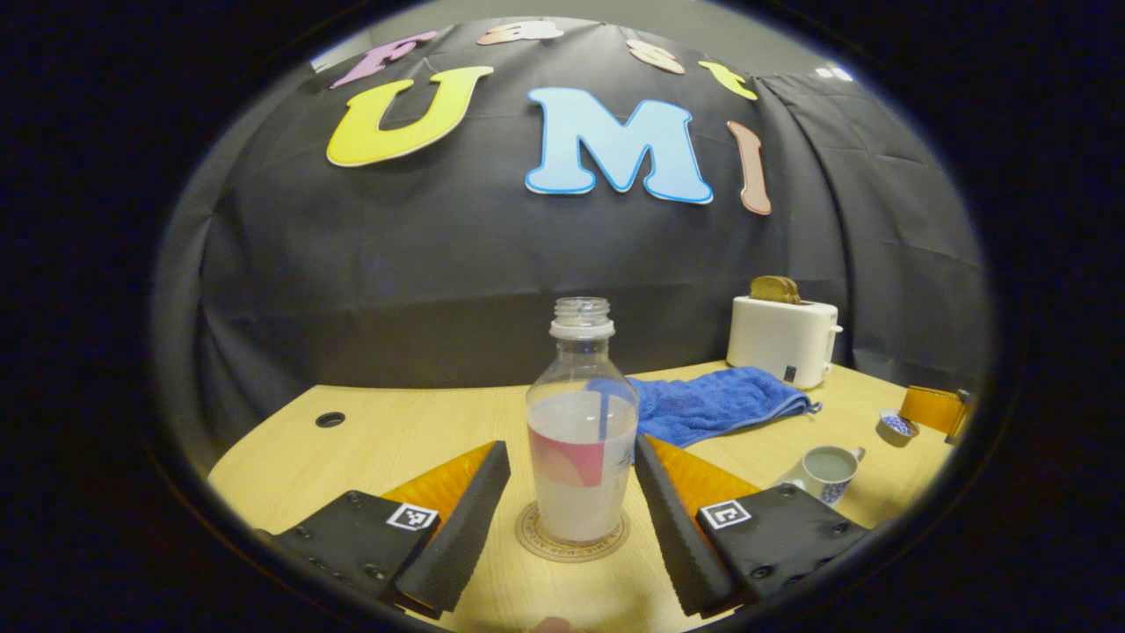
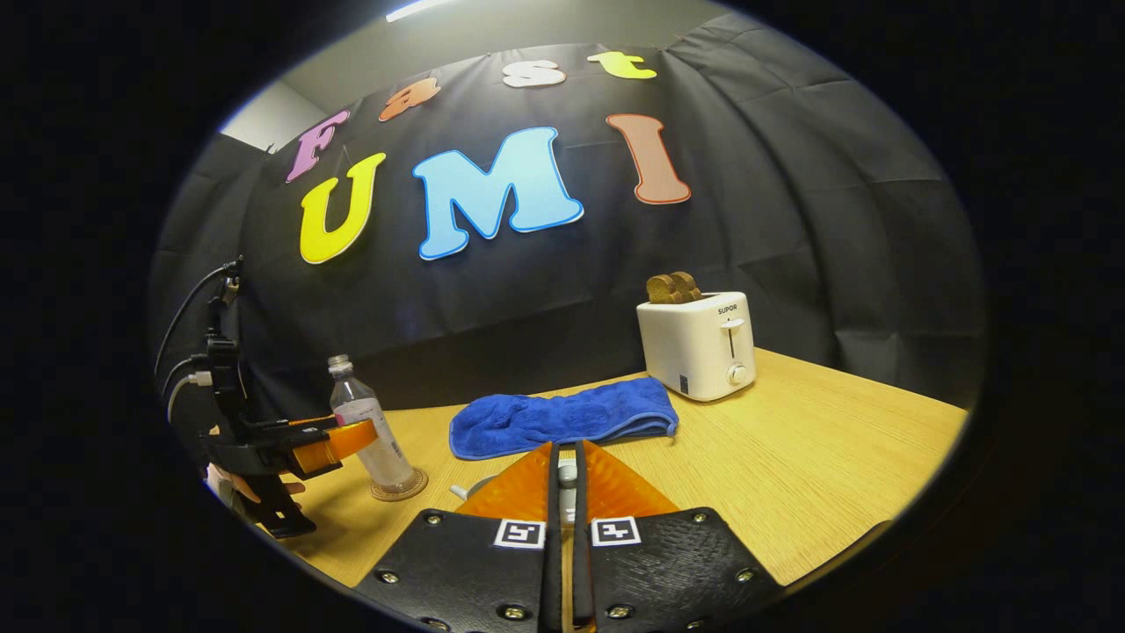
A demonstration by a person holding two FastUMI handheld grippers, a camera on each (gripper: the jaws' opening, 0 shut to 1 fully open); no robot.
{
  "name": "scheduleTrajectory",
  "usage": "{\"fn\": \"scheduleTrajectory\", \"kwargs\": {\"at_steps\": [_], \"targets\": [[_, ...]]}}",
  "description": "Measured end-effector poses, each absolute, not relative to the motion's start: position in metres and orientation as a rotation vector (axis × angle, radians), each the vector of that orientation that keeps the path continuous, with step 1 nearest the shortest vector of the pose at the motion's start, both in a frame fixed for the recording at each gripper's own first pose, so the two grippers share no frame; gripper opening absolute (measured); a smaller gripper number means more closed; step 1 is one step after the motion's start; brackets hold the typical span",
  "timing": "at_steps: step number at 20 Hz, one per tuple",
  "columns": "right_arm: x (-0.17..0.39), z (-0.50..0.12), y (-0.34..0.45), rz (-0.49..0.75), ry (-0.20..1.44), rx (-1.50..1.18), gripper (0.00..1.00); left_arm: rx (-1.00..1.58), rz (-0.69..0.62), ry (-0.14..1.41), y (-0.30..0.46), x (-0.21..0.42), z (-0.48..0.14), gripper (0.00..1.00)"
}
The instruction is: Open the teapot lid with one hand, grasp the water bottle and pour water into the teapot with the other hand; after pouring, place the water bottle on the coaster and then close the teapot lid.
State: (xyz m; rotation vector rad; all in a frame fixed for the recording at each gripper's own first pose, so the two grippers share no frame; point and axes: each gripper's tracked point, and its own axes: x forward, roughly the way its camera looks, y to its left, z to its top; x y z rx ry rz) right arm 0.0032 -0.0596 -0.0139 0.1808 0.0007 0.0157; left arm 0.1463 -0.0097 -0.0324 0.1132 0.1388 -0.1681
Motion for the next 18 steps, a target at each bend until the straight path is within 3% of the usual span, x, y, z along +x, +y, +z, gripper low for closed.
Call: {"fn": "scheduleTrajectory", "kwargs": {"at_steps": [18], "targets": [[0.024, -0.014, -0.014, 0.112, 0.024, 0.091, 0.05, -0.055, -0.110, 0.098, 0.028, 0.048, -0.027, 0.98]]}}
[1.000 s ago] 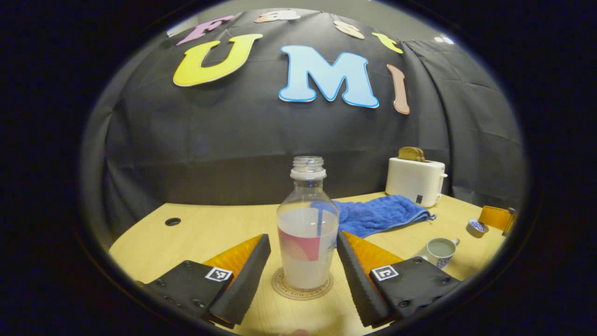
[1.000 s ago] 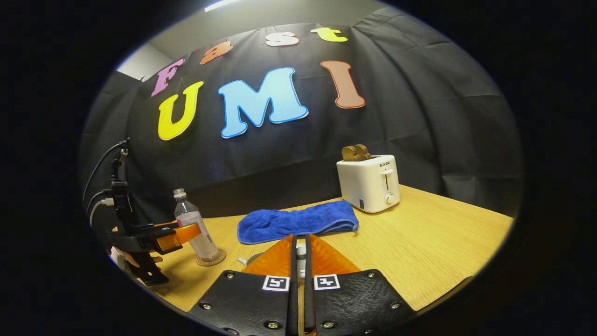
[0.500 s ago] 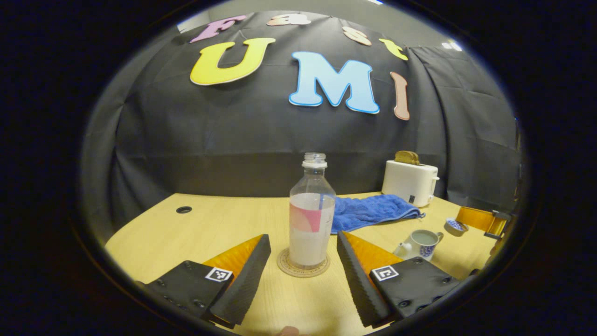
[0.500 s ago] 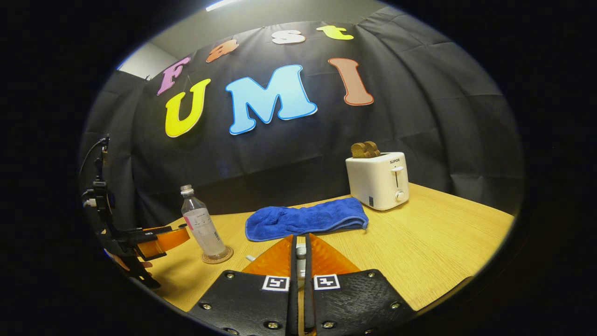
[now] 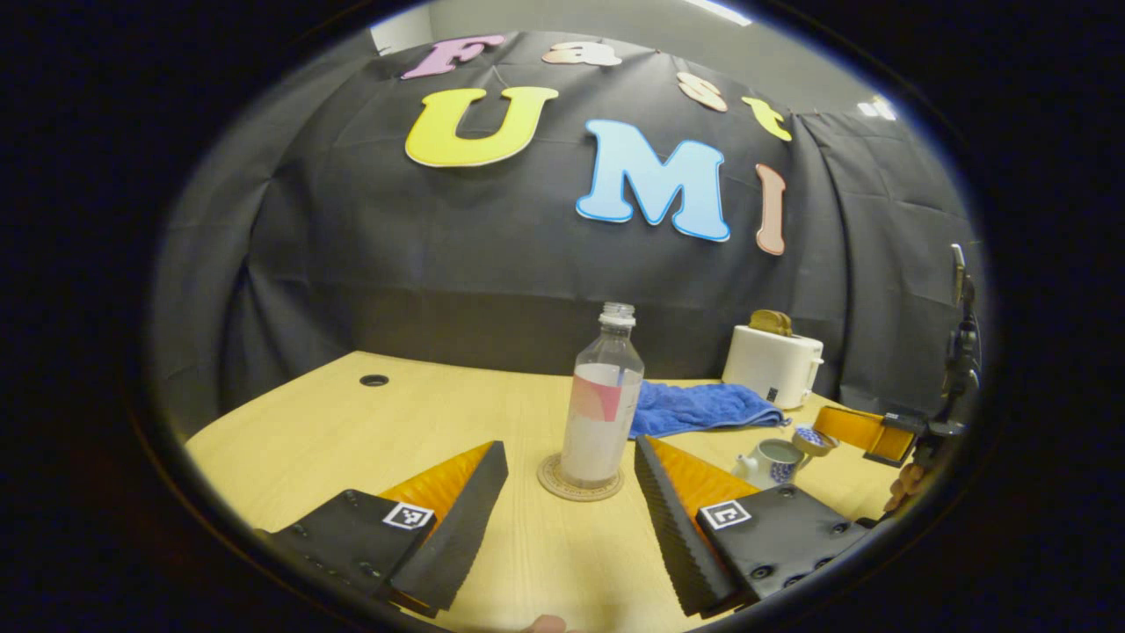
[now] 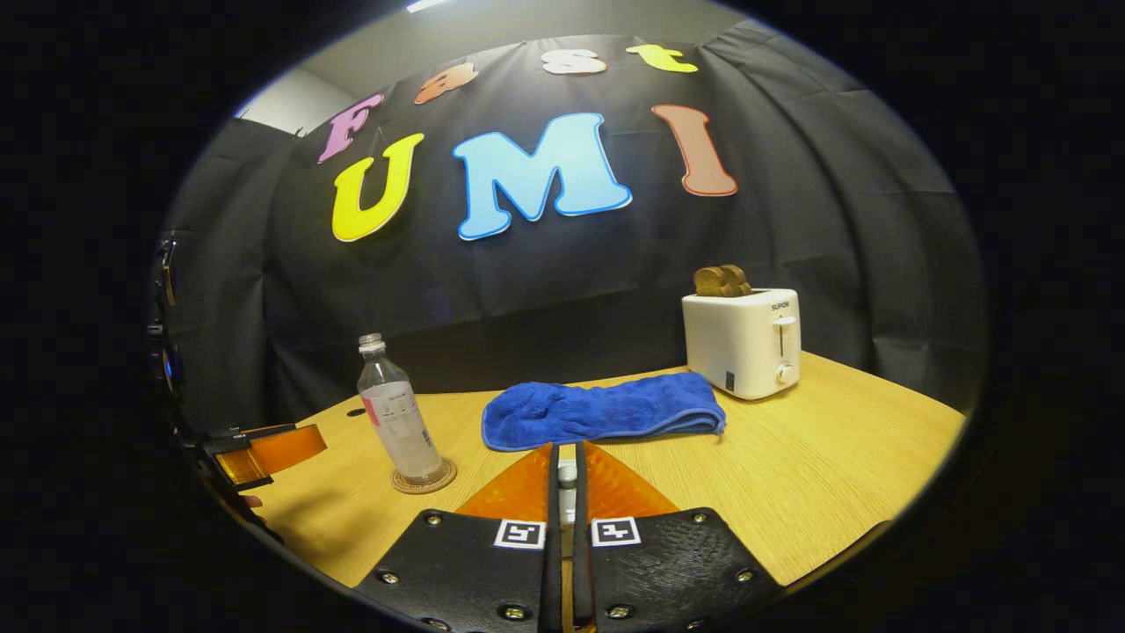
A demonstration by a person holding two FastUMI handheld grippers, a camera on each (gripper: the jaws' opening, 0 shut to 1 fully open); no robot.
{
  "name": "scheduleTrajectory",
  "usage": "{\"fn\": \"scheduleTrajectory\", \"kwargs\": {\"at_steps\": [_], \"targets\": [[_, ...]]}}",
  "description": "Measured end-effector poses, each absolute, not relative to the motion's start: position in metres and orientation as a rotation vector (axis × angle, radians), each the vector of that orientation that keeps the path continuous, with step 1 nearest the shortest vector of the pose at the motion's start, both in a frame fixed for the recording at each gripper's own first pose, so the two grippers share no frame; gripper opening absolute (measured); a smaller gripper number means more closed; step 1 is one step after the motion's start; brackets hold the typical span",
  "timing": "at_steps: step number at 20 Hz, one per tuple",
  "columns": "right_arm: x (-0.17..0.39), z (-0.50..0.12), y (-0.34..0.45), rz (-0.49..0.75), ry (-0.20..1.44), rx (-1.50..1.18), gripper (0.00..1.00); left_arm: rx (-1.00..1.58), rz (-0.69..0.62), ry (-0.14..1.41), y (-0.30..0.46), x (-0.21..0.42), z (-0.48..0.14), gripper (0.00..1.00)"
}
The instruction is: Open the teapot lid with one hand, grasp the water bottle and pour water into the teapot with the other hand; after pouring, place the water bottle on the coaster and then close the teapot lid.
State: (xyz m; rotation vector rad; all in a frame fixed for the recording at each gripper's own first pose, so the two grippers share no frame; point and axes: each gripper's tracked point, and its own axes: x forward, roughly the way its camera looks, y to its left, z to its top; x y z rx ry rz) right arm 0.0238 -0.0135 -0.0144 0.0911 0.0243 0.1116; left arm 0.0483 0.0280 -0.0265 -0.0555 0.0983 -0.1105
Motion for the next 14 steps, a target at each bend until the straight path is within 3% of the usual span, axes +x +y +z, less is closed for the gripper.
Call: {"fn": "scheduleTrajectory", "kwargs": {"at_steps": [14], "targets": [[0.049, -0.037, -0.001, 0.107, 0.089, 0.019, 0.05, -0.055, -0.126, 0.041, 0.025, 0.003, -0.005, 0.98]]}}
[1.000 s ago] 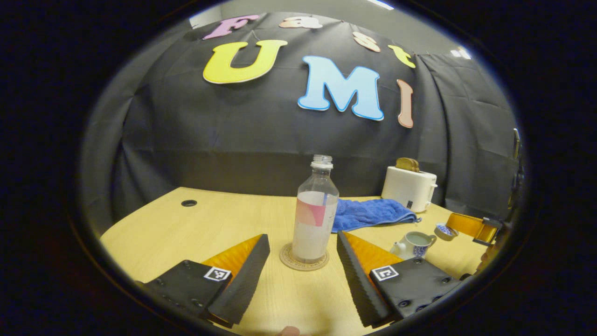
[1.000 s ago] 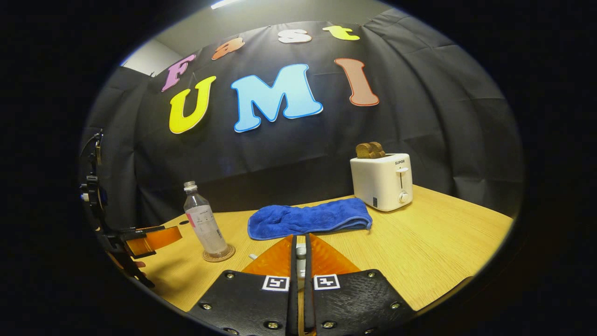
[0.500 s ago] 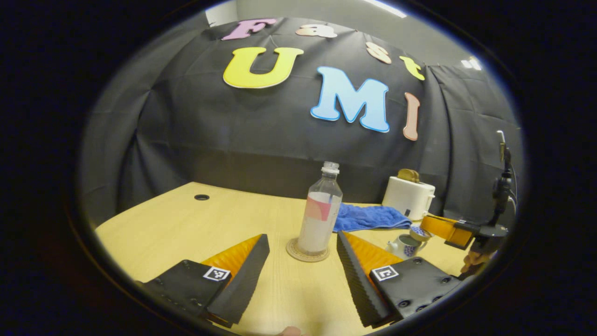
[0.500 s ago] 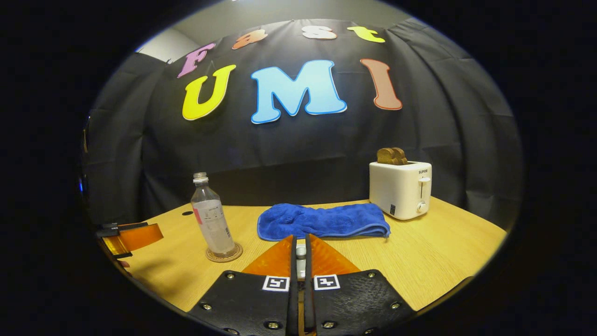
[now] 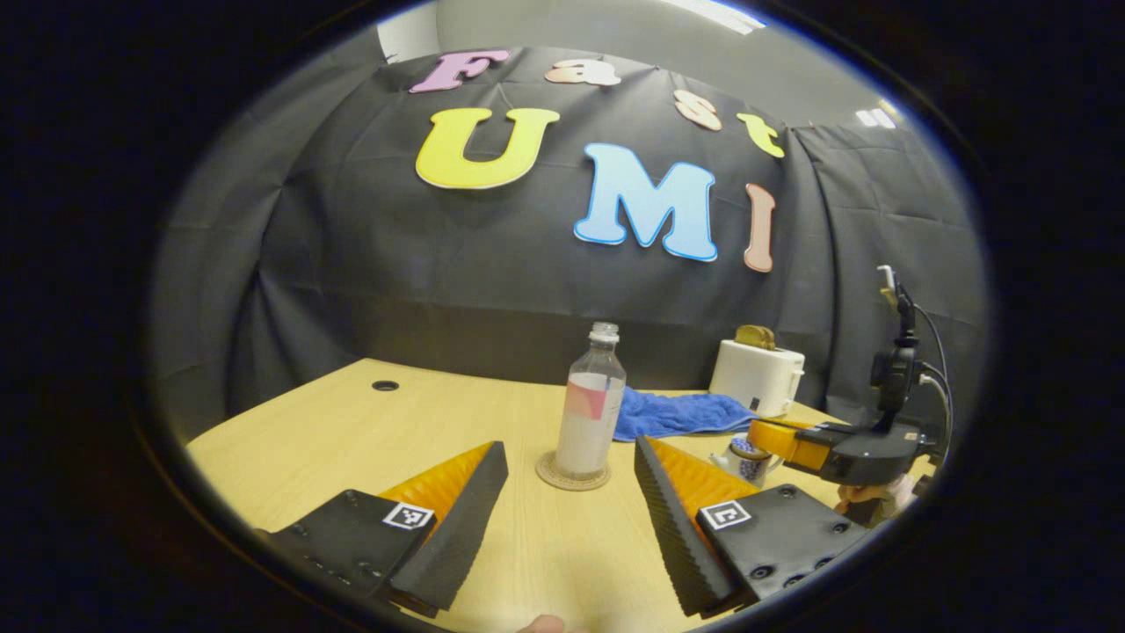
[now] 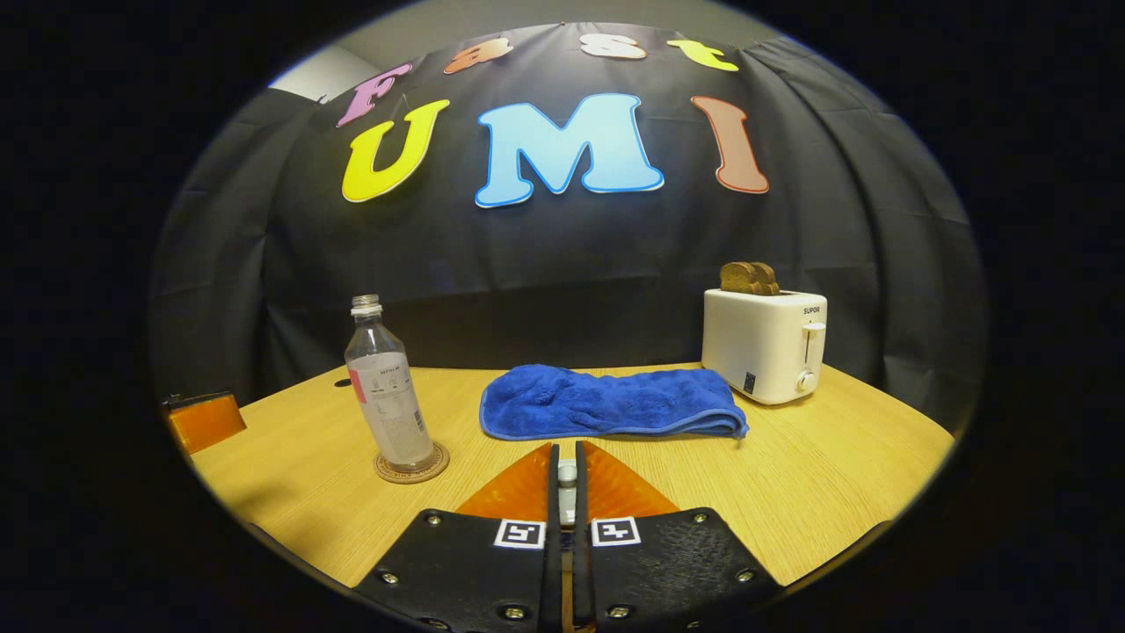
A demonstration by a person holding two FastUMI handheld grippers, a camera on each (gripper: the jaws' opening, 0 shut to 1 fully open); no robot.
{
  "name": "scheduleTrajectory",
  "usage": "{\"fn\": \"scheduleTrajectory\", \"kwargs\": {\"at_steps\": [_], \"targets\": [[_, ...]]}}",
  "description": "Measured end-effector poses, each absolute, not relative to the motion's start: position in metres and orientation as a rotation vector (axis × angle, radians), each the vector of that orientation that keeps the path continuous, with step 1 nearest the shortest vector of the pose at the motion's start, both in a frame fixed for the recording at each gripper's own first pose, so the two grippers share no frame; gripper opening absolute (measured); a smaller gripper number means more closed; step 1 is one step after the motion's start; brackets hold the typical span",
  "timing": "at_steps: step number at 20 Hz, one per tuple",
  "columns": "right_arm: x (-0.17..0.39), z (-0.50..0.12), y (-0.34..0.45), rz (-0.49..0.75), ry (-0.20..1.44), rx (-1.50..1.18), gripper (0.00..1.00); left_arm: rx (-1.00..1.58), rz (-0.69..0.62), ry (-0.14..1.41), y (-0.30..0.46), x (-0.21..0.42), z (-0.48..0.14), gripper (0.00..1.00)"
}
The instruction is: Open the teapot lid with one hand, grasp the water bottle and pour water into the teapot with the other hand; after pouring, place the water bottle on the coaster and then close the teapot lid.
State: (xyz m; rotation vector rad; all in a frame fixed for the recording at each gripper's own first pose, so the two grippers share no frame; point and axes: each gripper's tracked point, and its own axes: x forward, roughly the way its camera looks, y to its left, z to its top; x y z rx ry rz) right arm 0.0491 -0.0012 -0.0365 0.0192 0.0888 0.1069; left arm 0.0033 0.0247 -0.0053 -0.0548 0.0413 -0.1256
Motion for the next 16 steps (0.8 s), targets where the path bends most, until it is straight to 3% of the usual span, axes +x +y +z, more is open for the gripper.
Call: {"fn": "scheduleTrajectory", "kwargs": {"at_steps": [5, 8, 9, 10, 16], "targets": [[0.051, -0.041, -0.001, 0.108, 0.100, 0.033, 0.05, -0.028, -0.108, 0.025, 0.025, 0.003, -0.002, 0.98], [0.048, -0.042, 0.001, 0.126, 0.106, 0.035, 0.11, -0.035, -0.103, 0.017, 0.021, 0.003, 0.001, 0.98], [0.044, -0.039, 0.000, 0.120, 0.095, 0.035, 0.22, -0.038, -0.097, 0.013, 0.020, 0.002, 0.001, 0.98], [0.040, -0.031, -0.001, 0.118, 0.073, 0.033, 0.25, -0.039, -0.093, 0.006, 0.018, 0.001, 0.000, 0.98], [-0.011, -0.006, 0.005, 0.088, -0.034, -0.015, 0.25, 0.013, -0.062, -0.039, 0.002, -0.017, -0.004, 0.98]]}}
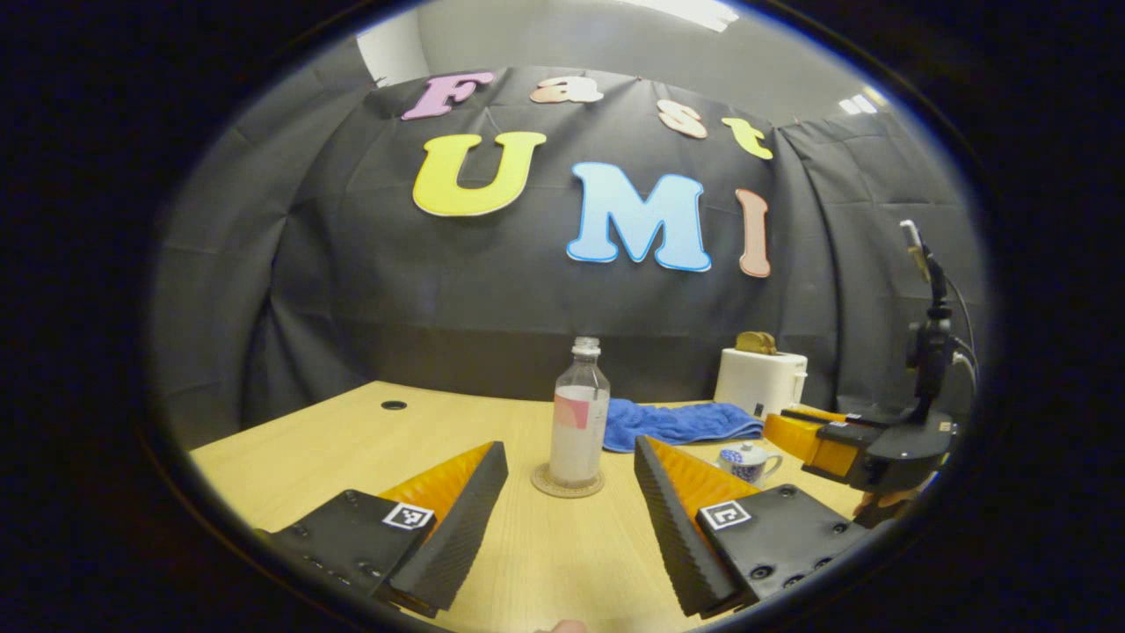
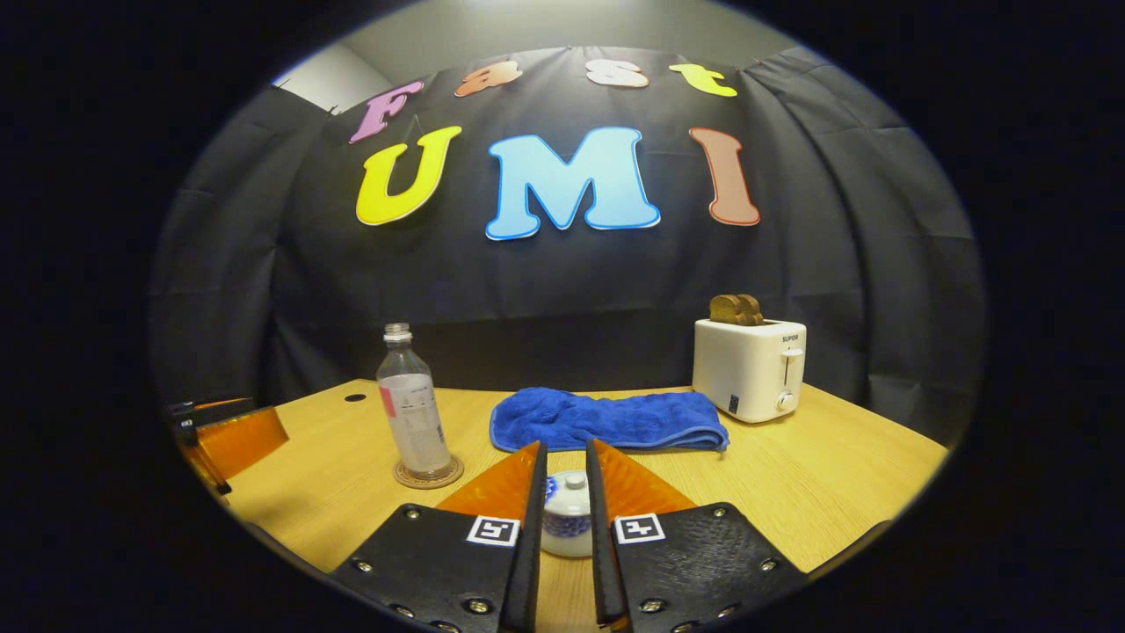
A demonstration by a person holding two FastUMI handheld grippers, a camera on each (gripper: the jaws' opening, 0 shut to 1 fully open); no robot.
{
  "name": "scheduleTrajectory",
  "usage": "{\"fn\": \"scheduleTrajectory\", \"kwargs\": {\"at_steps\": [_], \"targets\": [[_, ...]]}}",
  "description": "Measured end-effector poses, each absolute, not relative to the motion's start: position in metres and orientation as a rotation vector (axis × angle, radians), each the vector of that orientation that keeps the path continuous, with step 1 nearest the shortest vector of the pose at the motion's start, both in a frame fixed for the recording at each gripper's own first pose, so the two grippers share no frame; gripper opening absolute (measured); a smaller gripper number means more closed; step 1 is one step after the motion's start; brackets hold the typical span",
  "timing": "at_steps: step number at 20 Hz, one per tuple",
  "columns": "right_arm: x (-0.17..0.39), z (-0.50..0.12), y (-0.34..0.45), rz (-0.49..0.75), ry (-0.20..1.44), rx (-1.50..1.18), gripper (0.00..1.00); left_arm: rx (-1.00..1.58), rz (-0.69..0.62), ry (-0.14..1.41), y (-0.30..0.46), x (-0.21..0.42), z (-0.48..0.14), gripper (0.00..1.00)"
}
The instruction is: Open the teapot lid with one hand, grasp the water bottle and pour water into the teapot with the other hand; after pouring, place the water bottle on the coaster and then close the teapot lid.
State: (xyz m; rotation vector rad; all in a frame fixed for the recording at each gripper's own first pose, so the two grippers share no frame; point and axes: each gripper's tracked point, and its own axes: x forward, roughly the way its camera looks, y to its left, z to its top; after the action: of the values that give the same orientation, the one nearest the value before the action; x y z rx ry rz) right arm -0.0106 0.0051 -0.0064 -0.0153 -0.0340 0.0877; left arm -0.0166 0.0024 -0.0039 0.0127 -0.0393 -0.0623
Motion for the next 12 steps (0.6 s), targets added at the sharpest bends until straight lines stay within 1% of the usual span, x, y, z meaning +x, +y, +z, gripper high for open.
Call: {"fn": "scheduleTrajectory", "kwargs": {"at_steps": [3, 5, 12], "targets": [[-0.039, -0.004, 0.014, 0.073, -0.076, -0.042, 0.25, 0.014, -0.028, -0.080, -0.001, -0.029, -0.003, 0.98], [-0.050, -0.007, 0.023, 0.082, -0.088, -0.040, 0.25, 0.003, -0.033, -0.082, -0.010, -0.035, -0.009, 0.98], [-0.054, -0.031, 0.043, 0.103, -0.050, -0.055, 0.25, 0.048, -0.014, -0.050, -0.010, -0.037, -0.030, 0.97]]}}
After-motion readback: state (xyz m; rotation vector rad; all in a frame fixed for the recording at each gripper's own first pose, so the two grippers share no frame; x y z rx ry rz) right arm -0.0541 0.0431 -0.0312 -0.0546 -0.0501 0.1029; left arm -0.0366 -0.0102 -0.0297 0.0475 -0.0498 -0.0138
